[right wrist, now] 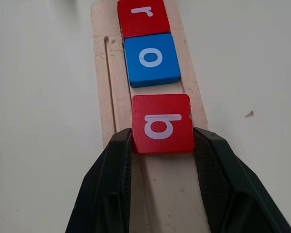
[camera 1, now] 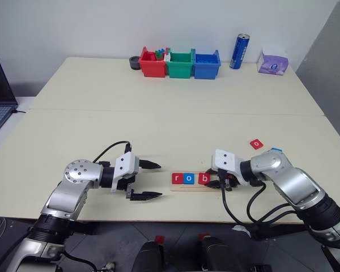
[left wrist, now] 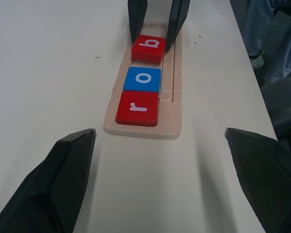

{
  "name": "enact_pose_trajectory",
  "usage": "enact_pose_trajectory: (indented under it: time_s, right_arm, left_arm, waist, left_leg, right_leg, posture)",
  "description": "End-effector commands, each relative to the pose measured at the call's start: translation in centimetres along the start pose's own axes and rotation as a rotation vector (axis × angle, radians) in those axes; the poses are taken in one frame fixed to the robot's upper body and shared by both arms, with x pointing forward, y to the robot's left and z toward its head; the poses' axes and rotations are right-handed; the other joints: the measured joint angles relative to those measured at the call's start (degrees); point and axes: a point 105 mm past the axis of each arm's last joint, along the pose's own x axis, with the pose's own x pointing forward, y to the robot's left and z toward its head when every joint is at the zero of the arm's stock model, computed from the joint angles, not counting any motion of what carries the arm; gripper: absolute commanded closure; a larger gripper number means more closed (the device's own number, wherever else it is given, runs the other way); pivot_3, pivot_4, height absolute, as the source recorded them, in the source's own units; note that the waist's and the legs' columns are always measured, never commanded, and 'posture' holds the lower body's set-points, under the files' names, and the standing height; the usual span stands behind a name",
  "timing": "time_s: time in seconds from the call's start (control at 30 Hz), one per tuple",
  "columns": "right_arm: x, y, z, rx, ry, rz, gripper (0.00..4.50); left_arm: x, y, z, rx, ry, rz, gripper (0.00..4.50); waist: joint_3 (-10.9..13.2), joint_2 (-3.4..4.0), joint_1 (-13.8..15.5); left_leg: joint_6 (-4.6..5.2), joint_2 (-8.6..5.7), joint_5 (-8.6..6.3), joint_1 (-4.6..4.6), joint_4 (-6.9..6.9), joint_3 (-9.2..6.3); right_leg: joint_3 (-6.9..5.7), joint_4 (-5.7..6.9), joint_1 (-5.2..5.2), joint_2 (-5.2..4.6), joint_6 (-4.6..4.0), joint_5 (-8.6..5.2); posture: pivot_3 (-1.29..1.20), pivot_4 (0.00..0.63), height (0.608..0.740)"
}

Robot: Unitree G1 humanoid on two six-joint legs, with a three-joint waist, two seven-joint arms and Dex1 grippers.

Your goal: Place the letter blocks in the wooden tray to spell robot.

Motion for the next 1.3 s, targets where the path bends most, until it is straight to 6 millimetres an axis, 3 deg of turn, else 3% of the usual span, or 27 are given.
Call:
enact_pose_trajectory:
  time_s: [0.03, 0.3, 0.57, 0.6, 0.87, 1.3]
  right_arm:
    - [-0.2, -0.2, 1.0, -0.046, -0.021, 0.001, 3.03]
    - [0.0, -0.4, 1.1, -0.053, -0.02, 0.005, 3.03]
    - [-0.3, -0.7, 2.0, -0.063, -0.045, -0.001, 0.19]
    - [-0.5, -0.8, 2.2, -0.064, -0.05, -0.006, 0.01]
    - [-2.6, -1.2, 3.1, -0.061, -0.101, -0.106, 0.01]
    - [-4.1, -0.7, 0.9, 0.037, -0.093, -0.23, 0.01]
  left_arm:
    - [-0.1, 0.1, 1.1, 0.036, -0.024, 0.002, 0.0]
    - [-0.1, -0.1, 0.8, 0.033, -0.025, 0.003, 0.0]
    - [0.0, -0.4, 0.2, 0.027, -0.023, 0.003, 0.0]
    - [0.0, -0.4, 0.2, 0.026, -0.023, 0.003, 0.0]
    - [-0.1, -0.4, 0.1, 0.028, -0.023, 0.009, 0.0]
    - [-0.1, -0.1, -0.1, 0.038, -0.023, 0.006, 0.0]
  waist:
    - [0.0, 0.0, 0.0]
    - [0.0, 0.0, 0.0]
    - [0.0, 0.0, 0.0]
    - [0.0, 0.0, 0.01]
    - [0.01, 0.01, 0.03]
    - [0.01, 0.02, 0.03]
  left_leg:
    - [0.0, 0.0, 0.0, 0.0, 0.0, 0.0]
    - [0.0, 0.0, 0.0, 0.0, 0.0, 0.0]
    - [0.0, 0.01, 0.0, 0.0, 0.0, 0.0]
    - [0.0, 0.0, 0.0, 0.0, 0.0, 0.0]
    - [0.0, 0.0, 0.0, -0.01, -0.01, -0.04]
    - [0.0, 0.0, 0.0, -0.01, 0.0, 0.0]
  right_leg:
    - [0.0, 0.0, 0.0, 0.0, 0.0, 0.0]
    - [0.0, 0.0, 0.0, 0.0, -0.01, 0.0]
    - [-0.02, 0.0, 0.0, 0.0, -0.01, 0.01]
    - [-0.01, 0.0, 0.0, 0.0, -0.01, 0.01]
    - [-0.02, 0.0, 0.0, -0.01, -0.02, 0.01]
    - [-0.02, 0.0, 0.0, 0.0, 0.03, -0.02]
  posture:
    - [0.0, 0.15, 0.74]
    - [0.0, 0.15, 0.74]
    - [0.0, 0.15, 0.74]
    - [0.0, 0.15, 0.74]
    - [0.0, 0.15, 0.74]
    - [0.0, 0.15, 0.74]
